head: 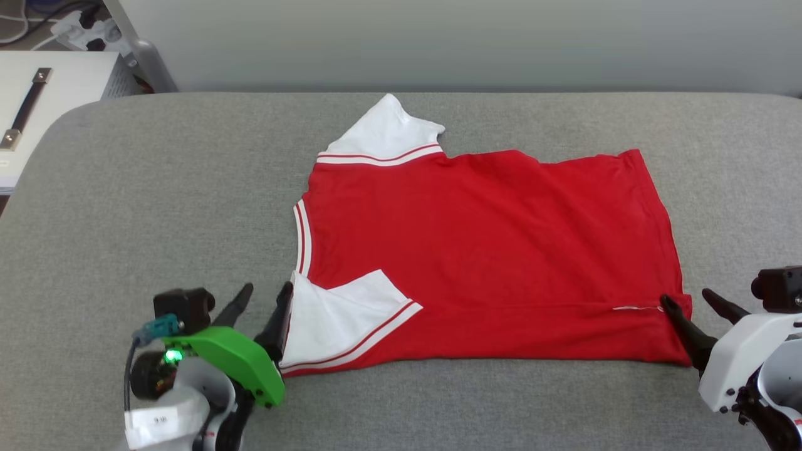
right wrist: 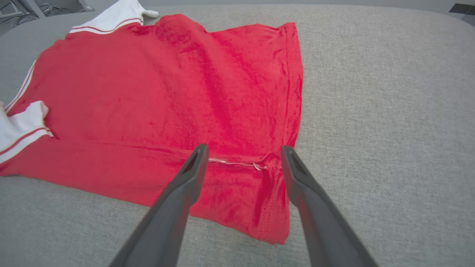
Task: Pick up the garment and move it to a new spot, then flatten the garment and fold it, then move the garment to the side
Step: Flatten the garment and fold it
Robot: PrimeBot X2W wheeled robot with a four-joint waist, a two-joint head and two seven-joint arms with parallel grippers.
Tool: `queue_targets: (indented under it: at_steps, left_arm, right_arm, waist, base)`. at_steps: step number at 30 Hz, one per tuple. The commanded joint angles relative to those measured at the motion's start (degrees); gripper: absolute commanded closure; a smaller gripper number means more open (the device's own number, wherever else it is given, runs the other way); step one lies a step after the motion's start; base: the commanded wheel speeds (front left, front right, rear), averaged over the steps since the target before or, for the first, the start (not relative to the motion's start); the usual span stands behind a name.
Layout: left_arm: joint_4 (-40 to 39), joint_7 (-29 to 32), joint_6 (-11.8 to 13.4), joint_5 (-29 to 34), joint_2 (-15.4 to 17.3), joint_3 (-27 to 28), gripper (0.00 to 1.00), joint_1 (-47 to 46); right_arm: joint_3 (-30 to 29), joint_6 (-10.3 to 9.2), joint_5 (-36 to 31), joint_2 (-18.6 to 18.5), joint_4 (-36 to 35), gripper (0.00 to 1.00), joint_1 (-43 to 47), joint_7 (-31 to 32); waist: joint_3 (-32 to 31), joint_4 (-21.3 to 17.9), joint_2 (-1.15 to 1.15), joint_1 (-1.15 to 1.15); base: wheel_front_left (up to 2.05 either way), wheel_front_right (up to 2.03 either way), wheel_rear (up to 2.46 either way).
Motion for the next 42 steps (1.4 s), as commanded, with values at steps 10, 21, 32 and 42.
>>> queue_targets:
  at_steps: [10, 21, 32, 42]
  left_arm:
    - [-12.9, 8.9, 10.4, 0.5, 3.7, -2.8, 0.00, 8.6]
    - [-16.1, 15.4, 15.2, 2.1, 6.0, -5.0, 0.00, 8.7]
    - [-10.3, 13.7, 15.6, 1.9, 4.1, -4.1, 0.00, 6.7]
    - [-4.2, 17.1, 14.3, 0.6, 2.4, -5.8, 0.90, 5.7]
  right_arm:
    - [-7.0, -0.09, -7.8, 7.1, -11.2, 0.00, 7.1, 10.1]
    - [-8.5, -0.09, -10.9, 10.7, -14.4, 0.00, 8.3, 12.1]
    - [-8.3, -0.09, -11.2, 11.1, -14.2, 0.00, 7.7, 11.4]
    - [-7.9, -0.09, -11.5, 10.9, -13.4, 0.00, 7.2, 10.9]
  waist:
    - [-1.2, 0.8, 0.00, 0.00]
    - [2.1, -0.7, 0.00, 0.00]
    - [5.1, -2.7, 0.00, 0.00]
    - [5.9, -3.1, 0.00, 0.00]
  base:
    - [0.00, 0.00, 0.00]
    - [0.00, 0.00, 0.00]
    - [0.00, 0.00, 0.00]
    - [0.00, 0.00, 0.00]
